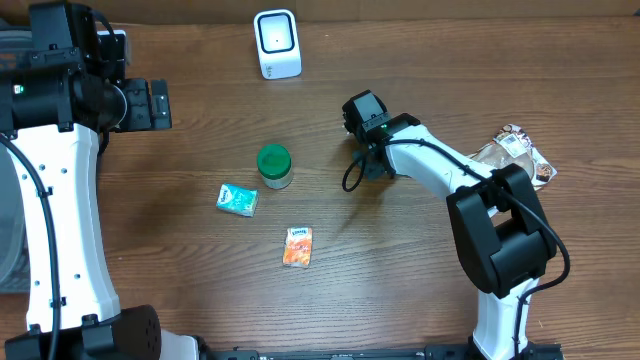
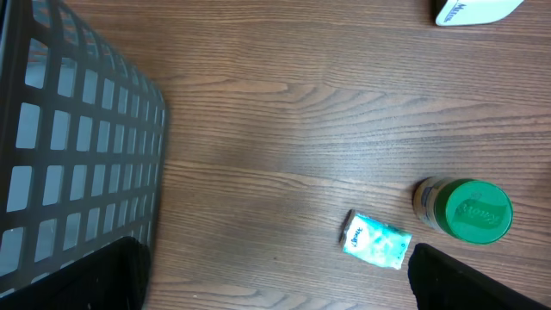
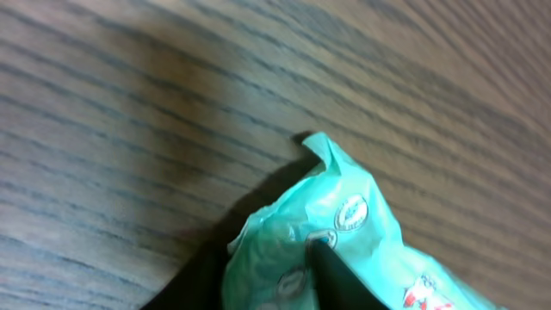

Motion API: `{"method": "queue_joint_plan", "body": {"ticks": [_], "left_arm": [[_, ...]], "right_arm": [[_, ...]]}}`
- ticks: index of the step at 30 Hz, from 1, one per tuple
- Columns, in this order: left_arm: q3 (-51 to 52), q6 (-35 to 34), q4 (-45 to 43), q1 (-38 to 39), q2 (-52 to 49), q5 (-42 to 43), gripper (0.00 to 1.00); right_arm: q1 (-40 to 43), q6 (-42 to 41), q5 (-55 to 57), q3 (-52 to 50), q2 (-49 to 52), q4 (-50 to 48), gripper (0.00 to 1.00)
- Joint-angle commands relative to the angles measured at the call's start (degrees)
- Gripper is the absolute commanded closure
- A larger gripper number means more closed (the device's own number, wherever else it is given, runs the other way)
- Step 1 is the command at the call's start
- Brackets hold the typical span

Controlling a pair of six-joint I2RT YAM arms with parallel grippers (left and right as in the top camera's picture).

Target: Scan the item barcode

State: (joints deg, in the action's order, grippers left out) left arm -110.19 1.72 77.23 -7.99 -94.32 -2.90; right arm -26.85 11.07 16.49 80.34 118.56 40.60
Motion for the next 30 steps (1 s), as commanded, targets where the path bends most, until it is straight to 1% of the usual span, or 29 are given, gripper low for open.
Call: {"method": "queue_joint_plan", "body": {"ticks": [1,4,8,11,13,16,19,22,26,30], "left_arm": [[-0.07,0.90,0.09,-0.24,-0.28,-0.50,0.00],[-0.07,0.87,0.09,-0.24,-0.28,-0.50,0.01],[-0.07,0.87,0.09,-0.24,-0.28,-0.50,0.00],[-0.07,0.90,0.09,-0.24,-0.28,-0.50,0.00],[-0.07,0.90,0.09,-0.24,-0.28,-0.50,0.00],[-0.07,0.90,0.09,-0.24,-0.28,-0.50,0.01],[-0.07,0.90,0.09,-0.24,-0.28,-0.50,0.00],[-0.07,0.90,0.09,-0.24,-0.28,-0.50,0.00],[-0.07,0.90,0.09,-0.24,-0.28,-0.50,0.00],[-0.07,0.90,0.09,-0.24,-0.28,-0.50,0.00]], "right_arm": [[0.46,-0.52,-5.18,-2.51,1.20,1.05,0.83],[0.46,-2.29,-6.54,-2.49,1.20,1.31,0.96],[0.46,-8.02,-7.76,-1.31,1.14,3.02,0.96],[0.46,-11.37,-12.96,3.10,0.76,8.28,0.96],[0.46,-12.92,-19.52,7.26,0.20,12.22,0.96],[0.70,-13.00,-34.23,13.07,-1.22,16.68,0.96],[1.53,-12.96,-46.88,16.26,-3.17,18.34,0.96],[2.97,-12.79,-61.42,16.52,-5.05,17.70,0.96],[4.44,-12.79,-73.18,16.06,-4.59,16.06,0.96],[5.16,-13.40,-76.83,13.11,-3.41,11.37,0.96]]}}
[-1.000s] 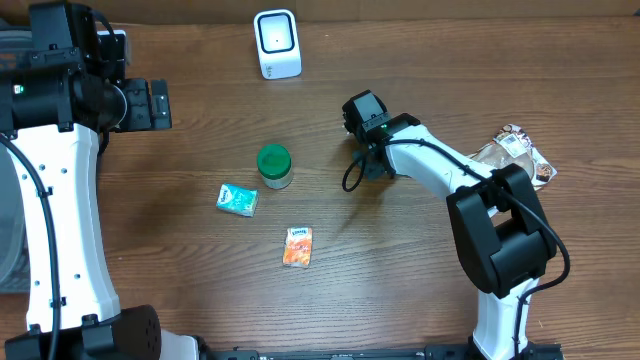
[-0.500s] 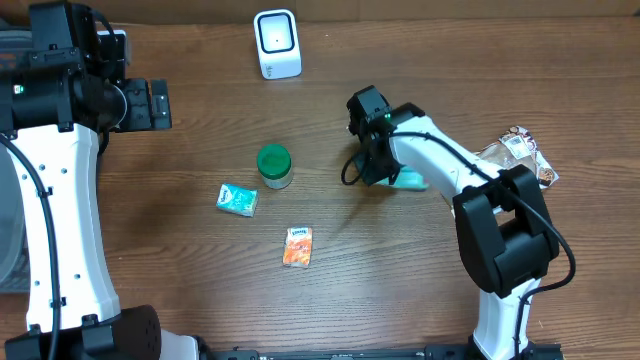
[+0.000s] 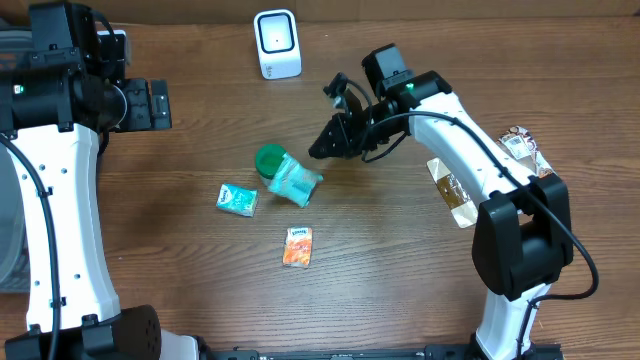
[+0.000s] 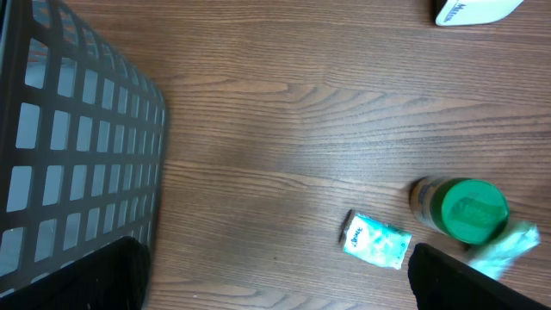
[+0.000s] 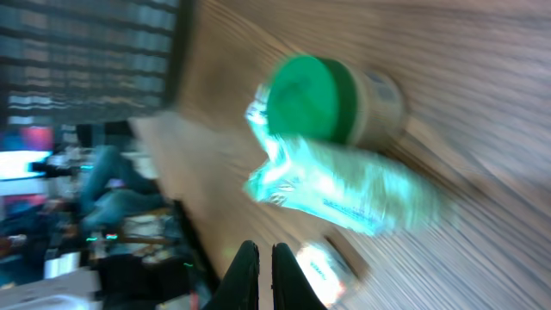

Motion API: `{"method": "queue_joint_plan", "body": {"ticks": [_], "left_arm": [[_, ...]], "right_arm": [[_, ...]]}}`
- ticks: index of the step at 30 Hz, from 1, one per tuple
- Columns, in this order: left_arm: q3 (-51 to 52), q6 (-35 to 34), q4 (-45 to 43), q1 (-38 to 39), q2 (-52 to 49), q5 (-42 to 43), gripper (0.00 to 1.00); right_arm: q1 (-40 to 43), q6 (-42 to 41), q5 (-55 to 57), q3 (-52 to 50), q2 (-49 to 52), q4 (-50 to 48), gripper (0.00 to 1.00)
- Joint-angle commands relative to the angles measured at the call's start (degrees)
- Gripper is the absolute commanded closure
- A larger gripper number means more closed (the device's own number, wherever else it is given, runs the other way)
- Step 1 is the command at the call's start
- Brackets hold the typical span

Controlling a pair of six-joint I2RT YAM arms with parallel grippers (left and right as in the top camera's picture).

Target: Scan the item barcode

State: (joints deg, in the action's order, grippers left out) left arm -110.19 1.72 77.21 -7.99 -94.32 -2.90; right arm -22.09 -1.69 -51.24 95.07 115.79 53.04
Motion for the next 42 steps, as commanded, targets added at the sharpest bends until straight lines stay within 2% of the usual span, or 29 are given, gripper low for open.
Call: {"method": "queue_joint_plan", "body": {"ticks": [1,4,8,9,16,18,26,32,35,42], "left_arm": [[-0.07,0.90,0.11,-0.24,-0.28,-0.50,0.01],[-0.07,0.90,0.11,-0.24,-0.28,-0.50,0.00],[-0.07,0.90,0.11,-0.24,-0.28,-0.50,0.01],[-0.07,0.87,0.11,-0.24,-0.28,-0.50,0.01],[-0.07,0.90,0.11,-0.24,-0.28,-0.50,0.00],[-0.07,0.90,0.11,-0.24,-0.28,-0.50,0.00],[-0.07,0.90,0.11,-0.24,-0.28,-0.50,0.00],[-0.07,0.87,0.11,-0.24,-0.28,-0.50,0.00],[-0.07,0.90,0.11,-0.26,-0.28,-0.50,0.01],[-0.07,0.90,0.11,-0.24,-0.28,-0.50,0.00]], "right_arm": [[0.55,-1.40,-9.01,-2.54,-0.11,-2.29,0.96],[1.03,-1.99,-7.78,-4.90,0.96,-5.03,0.96],[1.27,-3.06,1.88,-5.11,1.57,-4.26,0.96],[1.11,-3.06,3.58,-5.07,1.55,-4.11,0.92],[-1.03,-3.06,14.34,-4.70,1.46,-0.42,0.46],[-1.75,-3.08,17.92,-4.76,1.75,1.16,0.37],[-4.24,-8.63,18.64,-5.14,6.32,4.98,0.39],[-4.59,-7.50,21.70,-5.20,7.80,7.93,0.40],[-4.87,-6.25,21.57,-5.79,7.80,8.02,0.45],[-8.11,-3.37,20.98,-10.05,7.80,4.35,0.46]]}}
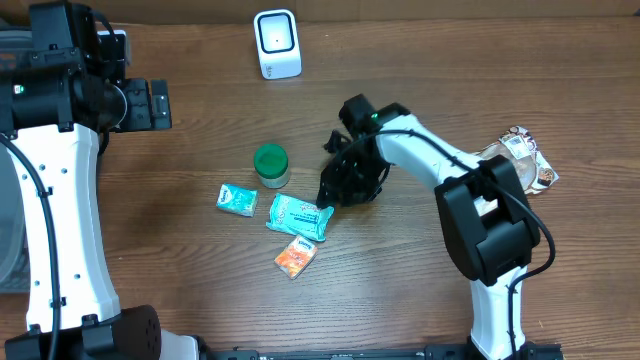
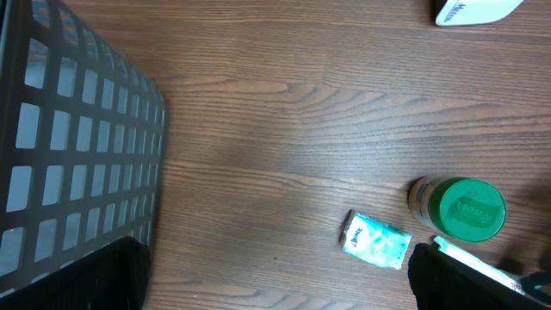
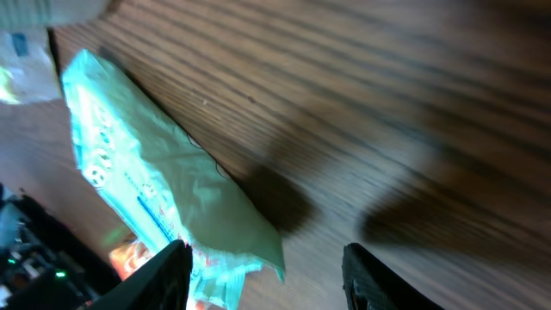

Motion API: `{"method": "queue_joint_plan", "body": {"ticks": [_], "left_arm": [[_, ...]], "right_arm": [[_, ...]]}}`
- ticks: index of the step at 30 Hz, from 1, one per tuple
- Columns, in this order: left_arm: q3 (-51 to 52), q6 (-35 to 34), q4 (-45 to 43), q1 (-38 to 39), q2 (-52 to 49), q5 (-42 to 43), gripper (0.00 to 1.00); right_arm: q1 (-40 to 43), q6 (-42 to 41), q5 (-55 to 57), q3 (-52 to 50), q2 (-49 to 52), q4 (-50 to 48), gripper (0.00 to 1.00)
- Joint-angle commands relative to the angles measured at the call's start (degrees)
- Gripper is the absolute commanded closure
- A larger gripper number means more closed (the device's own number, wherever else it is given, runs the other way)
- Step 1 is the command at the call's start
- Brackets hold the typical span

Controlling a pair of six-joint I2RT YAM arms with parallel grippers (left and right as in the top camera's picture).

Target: Scan the item barcode

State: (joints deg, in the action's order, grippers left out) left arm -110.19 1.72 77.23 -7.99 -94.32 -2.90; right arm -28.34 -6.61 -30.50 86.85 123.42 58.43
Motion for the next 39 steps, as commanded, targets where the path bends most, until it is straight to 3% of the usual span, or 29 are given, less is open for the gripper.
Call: {"method": "queue_joint_plan", "body": {"ticks": [1,7,18,32,34,36,37,39], "left_arm": [[-0.07,0.90,0.09,-0.24,-0.28,-0.50,0.00],[-0.07,0.90,0.09,-0.24,-0.28,-0.50,0.00],[-0.07,0.90,0.09,-0.24,-0.28,-0.50,0.00],[-0.07,0.90,0.09,-0.24,-0.28,-0.50,0.01],[-0.07,0.90,0.09,-0.24,-0.28,-0.50,0.00],[-0.07,0.90,0.09,-0.24,-0.28,-0.50,0.00],[-0.07,0.90,0.09,-0.24,-0.28,-0.50,0.00],[-0.07,0.90,0.09,-0.24,-0.28,-0.50,0.00]], "right_arm": [[-2.38,1.49,0.22,-2.73,0.20,-2.43,0.46],[-3.76,-0.92,-0.31,-6.27,0.20,-8.44,0.46],[-3.10,-0.57,-5.57,-3.98,0.02,-8.46,0.47],[-9.42,-4.74,9.60,-3.41,-0.11,-7.96,0.36],[-9.92,-6.97,12.15,-4.28,0.17,-8.87,0.42],[-9.94,-7.28,12.44,-4.87,0.17,-9.05,0.55],[-9.94,-7.78,12.48,-4.90,0.17,-9.05,0.71],[-9.94,-8.24,12.48,-4.90,0.17,-9.31,0.89]]}}
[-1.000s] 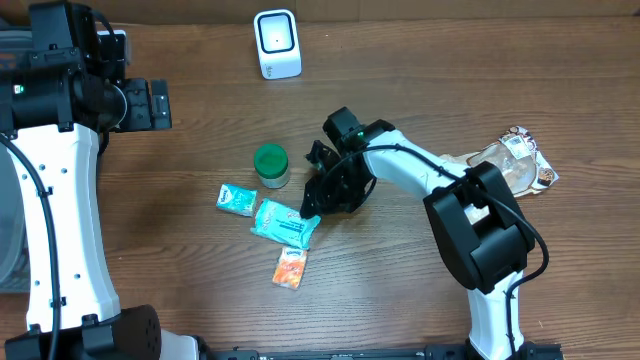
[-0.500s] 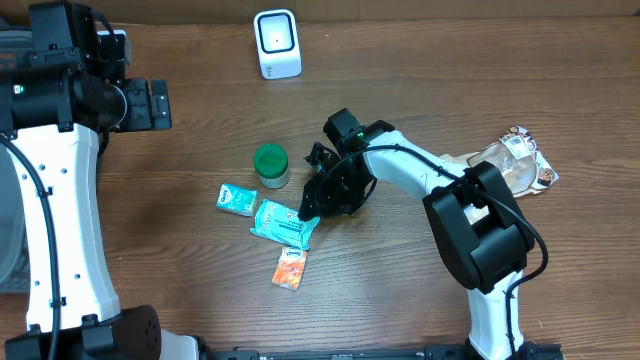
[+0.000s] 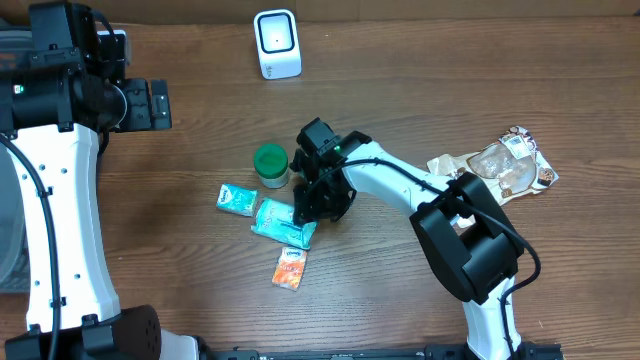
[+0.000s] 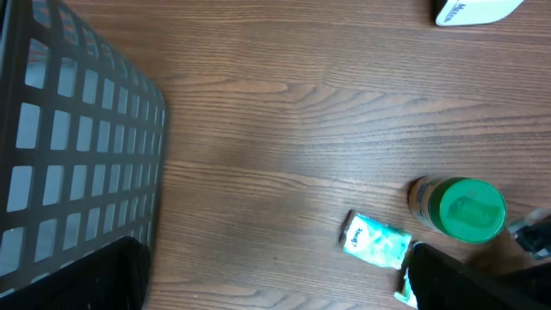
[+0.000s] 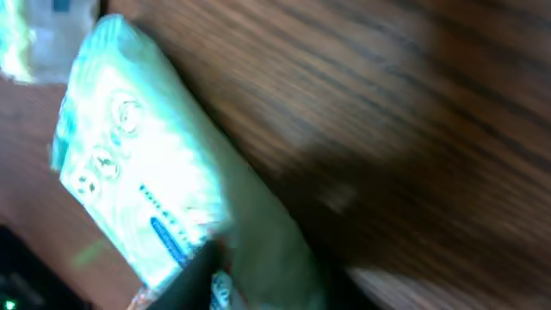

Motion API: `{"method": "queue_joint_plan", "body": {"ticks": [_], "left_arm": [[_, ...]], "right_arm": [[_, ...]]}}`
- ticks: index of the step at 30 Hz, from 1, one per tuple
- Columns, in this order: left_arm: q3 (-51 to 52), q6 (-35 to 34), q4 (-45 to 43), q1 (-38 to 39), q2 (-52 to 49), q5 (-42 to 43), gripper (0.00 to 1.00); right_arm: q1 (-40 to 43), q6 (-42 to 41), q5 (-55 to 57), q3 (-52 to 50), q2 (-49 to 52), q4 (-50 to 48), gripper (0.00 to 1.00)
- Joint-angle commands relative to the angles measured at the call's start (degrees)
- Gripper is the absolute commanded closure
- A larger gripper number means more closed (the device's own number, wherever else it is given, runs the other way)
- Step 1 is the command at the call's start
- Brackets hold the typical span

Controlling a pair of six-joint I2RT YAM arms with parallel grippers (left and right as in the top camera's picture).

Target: Scan the item barcode

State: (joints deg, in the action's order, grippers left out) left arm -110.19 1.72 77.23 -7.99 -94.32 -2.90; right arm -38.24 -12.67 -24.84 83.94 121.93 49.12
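The teal wipes packet (image 3: 281, 222) lies flat on the table, below the green-lidded jar (image 3: 272, 164). My right gripper (image 3: 320, 203) is down at the packet's right end. In the blurred right wrist view the packet (image 5: 142, 185) fills the left, and its end sits between the spread fingers of the right gripper (image 5: 267, 275), which looks open. The white scanner (image 3: 277, 43) stands at the far edge, its corner (image 4: 475, 10) also in the left wrist view. My left gripper (image 4: 275, 293) hangs open and empty, high at the far left.
A small teal sachet (image 3: 237, 199) lies left of the packet and an orange sachet (image 3: 289, 268) below it. A crumpled snack bag (image 3: 497, 164) lies at the right. A wire basket (image 4: 77, 146) stands at the left edge.
My right gripper has moved left and now sits at the teal packet's end. The packet and the orange sachet have shifted a little to the left. The left arm has not moved.
My right gripper was shut on the teal packet at mid-table. Then the packet was free beside the jar, with the gripper higher and to its right. Then it lay flat beside the open gripper. Now the gripper is round its end.
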Motion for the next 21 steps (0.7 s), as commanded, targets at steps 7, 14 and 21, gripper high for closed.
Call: {"method": "queue_joint_plan", "body": {"ticks": [7,14,21], "left_arm": [[-0.07,0.90,0.09,-0.24,-0.28,-0.50,0.00],[-0.07,0.90,0.09,-0.24,-0.28,-0.50,0.01],[-0.07,0.87,0.09,-0.24,-0.28,-0.50,0.01]], "right_arm": [[-0.04,-2.29,6.75,-1.38,1.62,-0.28,0.96],[0.15,-2.08,10.49,1.31,-4.04,3.52,0.96],[-0.39,-7.63,32.04,1.31,-15.61,11.41,0.96]]}}
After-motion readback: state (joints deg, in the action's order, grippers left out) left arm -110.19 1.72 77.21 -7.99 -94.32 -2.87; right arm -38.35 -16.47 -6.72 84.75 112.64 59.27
